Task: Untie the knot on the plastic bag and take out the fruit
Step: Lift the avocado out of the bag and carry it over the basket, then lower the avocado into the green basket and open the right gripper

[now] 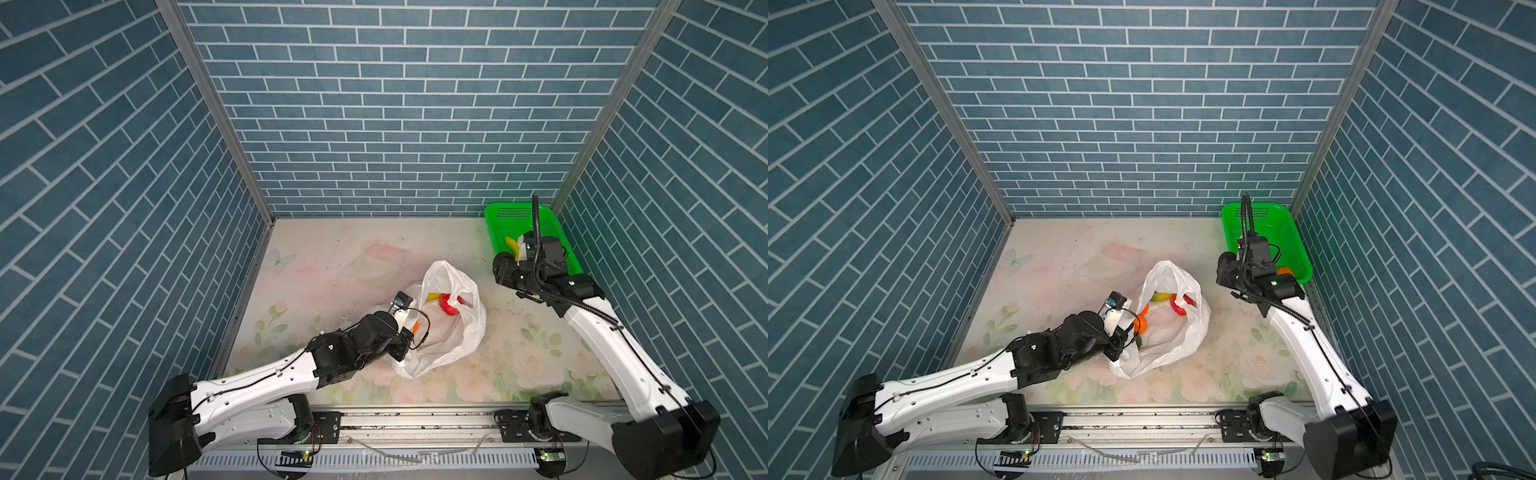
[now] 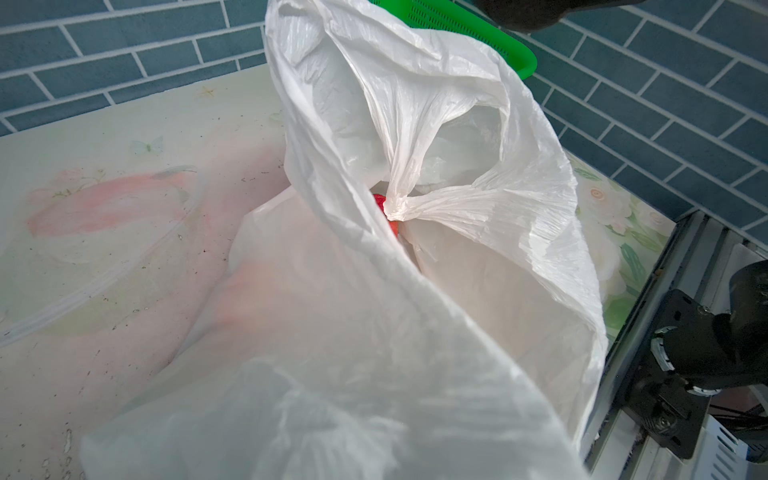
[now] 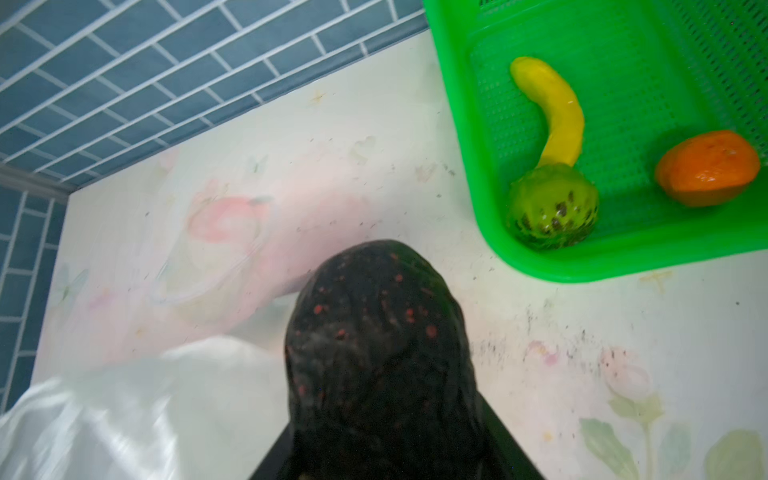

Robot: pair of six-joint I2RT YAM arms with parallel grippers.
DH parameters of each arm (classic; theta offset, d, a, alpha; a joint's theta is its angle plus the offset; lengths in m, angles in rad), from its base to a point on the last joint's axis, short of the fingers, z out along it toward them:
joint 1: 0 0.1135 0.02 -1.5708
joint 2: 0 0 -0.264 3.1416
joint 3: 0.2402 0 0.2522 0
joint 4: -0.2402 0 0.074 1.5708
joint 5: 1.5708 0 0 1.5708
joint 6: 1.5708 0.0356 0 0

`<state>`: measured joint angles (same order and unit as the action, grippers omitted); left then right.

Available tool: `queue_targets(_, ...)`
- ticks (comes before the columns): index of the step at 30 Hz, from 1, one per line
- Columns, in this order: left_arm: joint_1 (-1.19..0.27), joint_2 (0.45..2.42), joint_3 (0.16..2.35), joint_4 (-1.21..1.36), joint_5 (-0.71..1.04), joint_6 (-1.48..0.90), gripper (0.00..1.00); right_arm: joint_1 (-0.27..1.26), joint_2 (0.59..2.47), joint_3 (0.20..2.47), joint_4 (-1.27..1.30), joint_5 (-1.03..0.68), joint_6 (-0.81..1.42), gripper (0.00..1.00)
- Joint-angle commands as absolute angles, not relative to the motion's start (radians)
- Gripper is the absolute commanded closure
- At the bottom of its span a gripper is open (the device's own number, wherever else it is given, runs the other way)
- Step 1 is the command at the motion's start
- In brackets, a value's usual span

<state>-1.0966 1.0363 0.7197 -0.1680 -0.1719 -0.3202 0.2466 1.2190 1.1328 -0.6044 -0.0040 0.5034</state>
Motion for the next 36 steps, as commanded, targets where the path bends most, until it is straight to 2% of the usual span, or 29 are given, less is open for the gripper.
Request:
queue_targets(1,-1.103,1.032,0.75,-0.181,-0.152,-0.292,1.0,0.152,1.324,1.228,-0.463,-0.041,0.445,0.58)
queue_targets(9,-1.103,1.008,0.733,-0.159,-0.151,-0.296,1.0,-0.024,1.661,1.424,-0.395,-0.078,0.404,0.58)
queue_targets(18,-1.103,0.957,0.707,-0.172,-0.17,-0.295,1.0,-0.104,1.921,1.612,-0.454,-0.081,0.342,0.56)
queue_targets(20,-1.103,0.948,0.704,-0.179,-0.178,-0.292,1.0,-0.114,1.946,1.639,-0.474,-0.081,0.331,0.53)
queue_targets(24,-1.103,0.939,0.701,-0.179,-0.181,-0.294,1.0,-0.12,1.976,1.693,-0.527,-0.081,0.314,0.29)
queue_targets(26,-1.103,0.935,0.701,-0.177,-0.181,-0.295,1.0,-0.12,1.974,1.702,-0.542,-0.082,0.313,0.22)
queue_targets(29,-1.103,0.935,0.701,-0.177,-0.18,-0.297,1.0,-0.12,1.964,1.698,-0.551,-0.081,0.319,0.18)
queue_targets(36,-1.103,0.93,0.701,-0.193,-0.168,-0.308,1.0,-0.104,1.855,1.614,-0.566,-0.156,0.346,0.18)
